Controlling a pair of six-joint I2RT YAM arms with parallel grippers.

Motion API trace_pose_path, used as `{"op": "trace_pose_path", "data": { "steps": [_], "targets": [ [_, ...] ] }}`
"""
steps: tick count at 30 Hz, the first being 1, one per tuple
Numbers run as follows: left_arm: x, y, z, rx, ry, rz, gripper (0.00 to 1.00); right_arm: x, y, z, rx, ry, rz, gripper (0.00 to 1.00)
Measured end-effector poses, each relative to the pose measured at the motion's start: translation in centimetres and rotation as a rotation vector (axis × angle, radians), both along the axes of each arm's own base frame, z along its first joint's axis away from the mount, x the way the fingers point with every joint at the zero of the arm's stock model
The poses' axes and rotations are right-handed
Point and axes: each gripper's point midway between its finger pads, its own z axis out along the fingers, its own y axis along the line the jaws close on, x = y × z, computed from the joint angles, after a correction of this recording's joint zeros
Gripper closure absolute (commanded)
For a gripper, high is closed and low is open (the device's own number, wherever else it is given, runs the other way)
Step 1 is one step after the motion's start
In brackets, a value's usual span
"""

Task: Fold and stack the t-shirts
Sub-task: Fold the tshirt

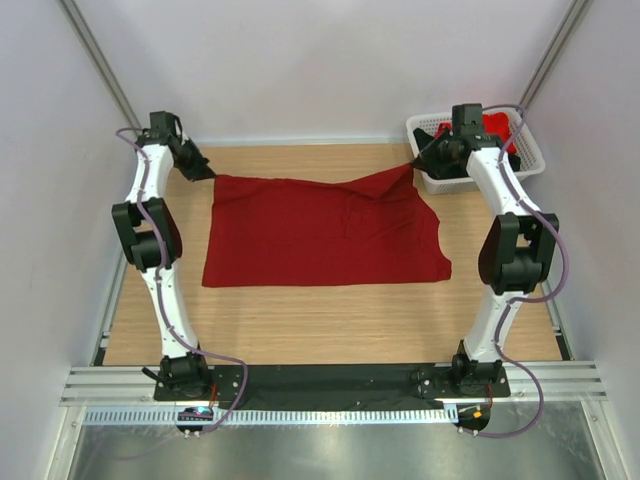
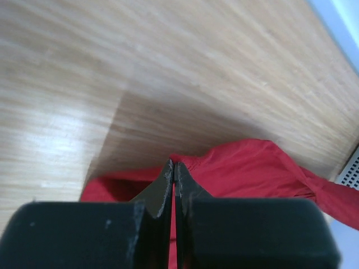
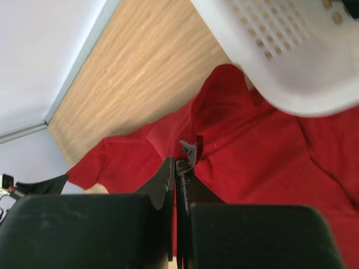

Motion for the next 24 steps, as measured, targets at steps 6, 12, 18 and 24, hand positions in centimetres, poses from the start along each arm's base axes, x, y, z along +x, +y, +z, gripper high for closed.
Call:
{"op": "trace_pose_path", "data": {
  "steps": [6, 12, 18, 24],
  "targets": [
    [-2.9, 0.1, -1.7, -0.014, 0.091, 0.009, 1.0, -4.9, -0.3, 1.3, -0.019, 0.031, 0.001, 0.99],
    [-5.2, 0.6, -0.7, 0.037, 0.119, 0.009, 1.0, -8.7, -0.6, 1.3, -0.043, 0.062, 0.019, 0.99],
    [-7.5, 1.1, 0.7, 0.094, 0.134, 0.002, 1.0, -11.5, -1.1, -1.3, -0.09, 0.137, 0.048, 0.99],
    [-11.1, 1.2, -1.8, 0.12, 0.237, -0.006, 1.0, -14.2, -1.3, -4.1, -0.107, 0.218, 0.065, 0.99]
  ]
}}
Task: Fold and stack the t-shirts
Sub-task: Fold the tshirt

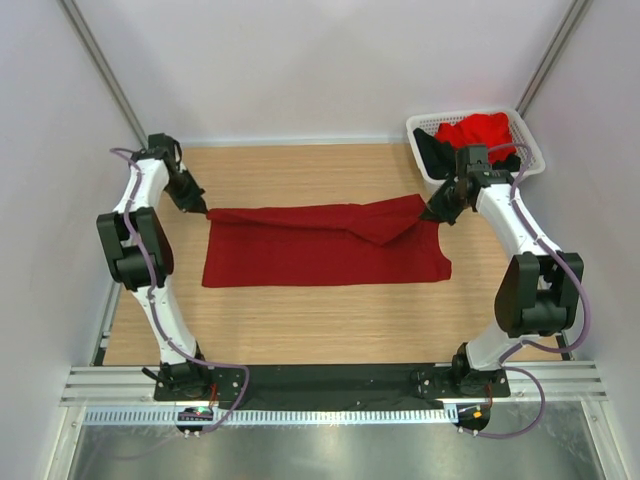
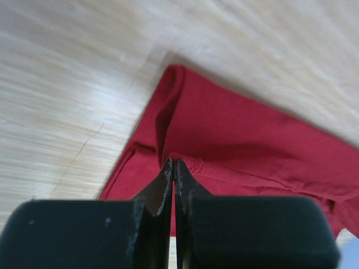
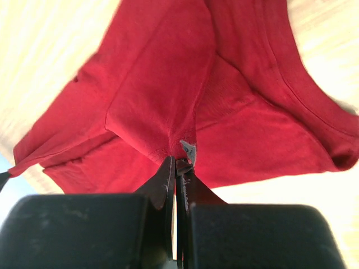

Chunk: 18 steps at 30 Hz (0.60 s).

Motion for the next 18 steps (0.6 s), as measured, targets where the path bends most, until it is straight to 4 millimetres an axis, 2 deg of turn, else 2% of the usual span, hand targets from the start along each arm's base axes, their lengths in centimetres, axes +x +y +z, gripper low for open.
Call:
{"op": "trace_pose_path", "data": {
  "steps": [3, 6, 18],
  "targets": [
    [-1.8, -0.1, -2.0, 0.002, 0.069, 0.003, 1.0, -0.7, -0.1, -0.2, -0.007, 0.008, 0.004, 0.99],
    [-3.0, -0.1, -3.3, 0.006, 0.114, 0.003, 1.0, -0.9, -0.2, 0.0, -0.015, -0.003, 0.012, 0.99],
    [-3.6, 0.0, -4.2, 0.054, 0.134, -0.018, 1.0, -1.3, -0.3, -0.6, -0.025, 0.003, 0.021, 0.99]
  ]
}}
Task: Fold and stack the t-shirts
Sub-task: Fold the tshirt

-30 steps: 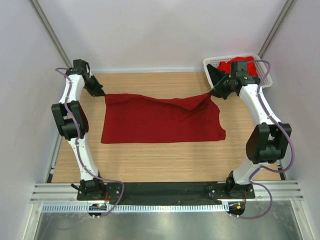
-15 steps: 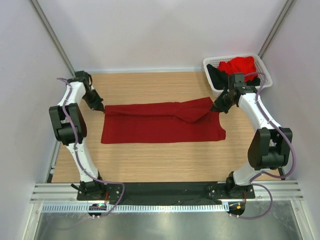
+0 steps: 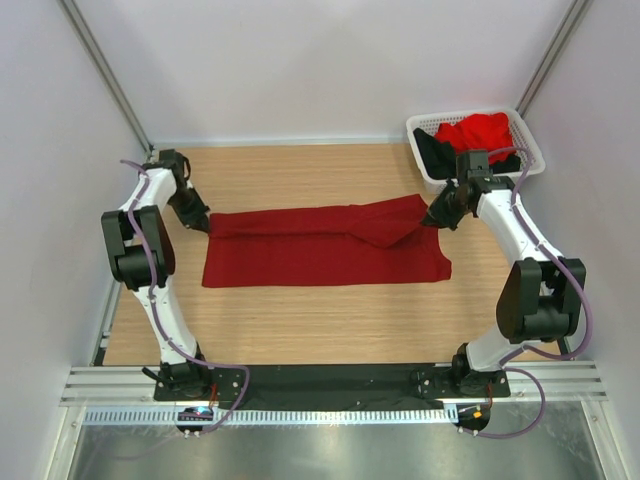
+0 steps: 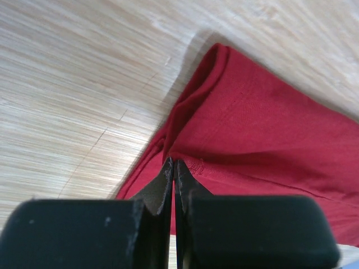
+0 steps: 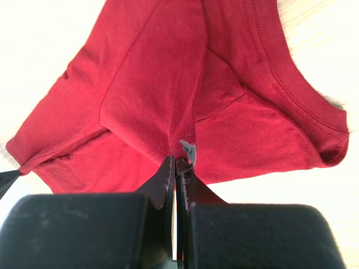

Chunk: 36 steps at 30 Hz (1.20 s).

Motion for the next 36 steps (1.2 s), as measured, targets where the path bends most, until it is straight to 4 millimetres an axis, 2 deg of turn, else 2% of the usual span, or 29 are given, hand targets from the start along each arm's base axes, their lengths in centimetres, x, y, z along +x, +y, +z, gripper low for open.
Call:
{"op": "trace_pose_path", "data": {
  "steps": [4, 11, 12, 16, 19, 23, 28, 32, 34, 36],
  "targets": [
    [-0.7, 0.1, -0.6, 0.009, 0.025, 0.0, 1.0, -0.4, -0.1, -0.4, -0.006, 0.01, 0.007, 0.99],
    [-0.8, 0.5, -0.7, 0.032, 0.03, 0.005, 0.98, -1.3, -0.1, -1.6, -0.009, 0.041, 0.011, 0.99],
    [-0.8, 0.6, -0.7, 0.038, 0.032, 0.006, 0.95, -1.4, -0.1, -1.8, -0.01, 0.047, 0.013, 0.99],
    [-1.2, 1.4, -0.9, 0.082, 0.051, 0.023, 0.68, -2.0, -0.1, -2.4, -0.012, 0.064, 0.014, 0.99],
    [-1.6, 1.9, -0.7, 0.112, 0.058, 0.053, 0.59, -2.2, -0.2, -2.7, -0.014, 0.069, 0.017, 0.99],
    [-1.8, 2.0, 0.9, 0.13, 0.026, 0.092, 0.6, -2.2, -0.2, -2.8, -0.017, 0.07, 0.021, 0.99],
    [-1.3, 0.9, 4.7, 0.151, -0.078, 0.105, 0.67, -2.2, -0.2, -2.8, -0.018, 0.069, 0.025, 0.99],
    [-1.0, -2.3, 7.3, 0.127, -0.169, 0.066, 0.74, -2.3, -0.1, -2.7, -0.013, 0.07, 0.026, 0.99],
    [-0.9, -3.8, 7.5, 0.096, -0.181, 0.042, 0.79, -2.3, 0.0, -2.7, -0.004, 0.072, 0.02, 0.99],
    [-0.7, -5.3, 6.8, 0.064, -0.167, 0.02, 0.81, -2.4, 0.2, -2.5, 0.009, 0.073, 0.012, 0.99]
  ]
}}
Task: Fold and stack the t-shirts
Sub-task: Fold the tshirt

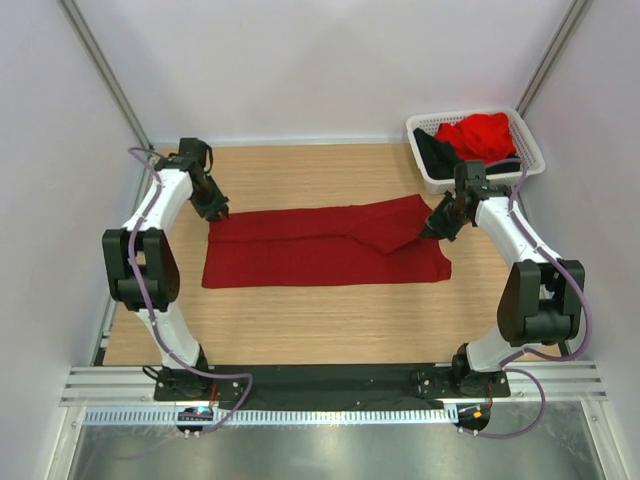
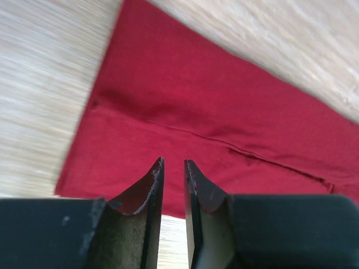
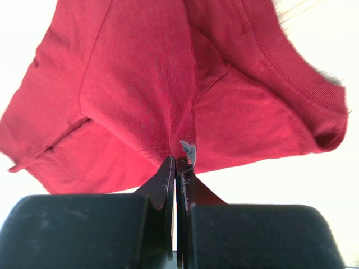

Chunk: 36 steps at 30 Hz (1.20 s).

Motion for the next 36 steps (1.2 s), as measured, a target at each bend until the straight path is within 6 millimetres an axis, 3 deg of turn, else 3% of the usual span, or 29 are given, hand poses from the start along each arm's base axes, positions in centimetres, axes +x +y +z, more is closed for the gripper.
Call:
{"op": "trace_pose_path", "data": {
  "steps": [3, 7, 12, 15, 18, 22, 26, 32, 36],
  "targets": [
    [-0.3, -1.3, -2.4, -0.029, 0.062, -0.024, 0.82, 0.0, 0.4, 0.4, 0.029, 0.0, -0.025, 0.99],
    [-1.6, -1.4, -5.8, -0.032, 0.164, -0.026, 0.84, 0.1, 1.1, 1.2, 0.091, 0.001, -0.071, 0.99],
    [-2.8, -1.0, -8.0, -0.015, 0.232, -0.022, 0.85, 0.4, 1.9, 2.4, 0.171, -0.013, -0.168, 0.99],
    [-3.2, -0.8, -8.5, -0.005, 0.247, -0.022, 0.85, -0.2, 1.9, 2.0, 0.189, 0.006, -0.219, 0.98],
    [-3.6, -0.7, -8.8, 0.002, 0.258, -0.023, 0.86, -1.2, 1.2, 0.3, 0.15, 0.043, -0.25, 0.92],
    [-3.9, -0.6, -9.1, 0.006, 0.269, -0.026, 0.86, -2.9, -0.1, -2.5, 0.054, 0.096, -0.225, 0.65],
    [-4.1, -0.6, -9.3, 0.011, 0.274, -0.032, 0.86, -3.7, -1.8, -4.4, -0.077, 0.122, -0.14, 0.47],
    [-4.1, -0.5, -9.2, 0.015, 0.27, -0.048, 0.85, -4.4, -3.5, -3.8, -0.228, 0.109, 0.028, 0.42],
    [-4.0, -0.5, -8.4, 0.016, 0.247, -0.05, 0.85, -3.7, -0.6, -2.2, -0.223, 0.015, 0.179, 0.42]
  ]
}}
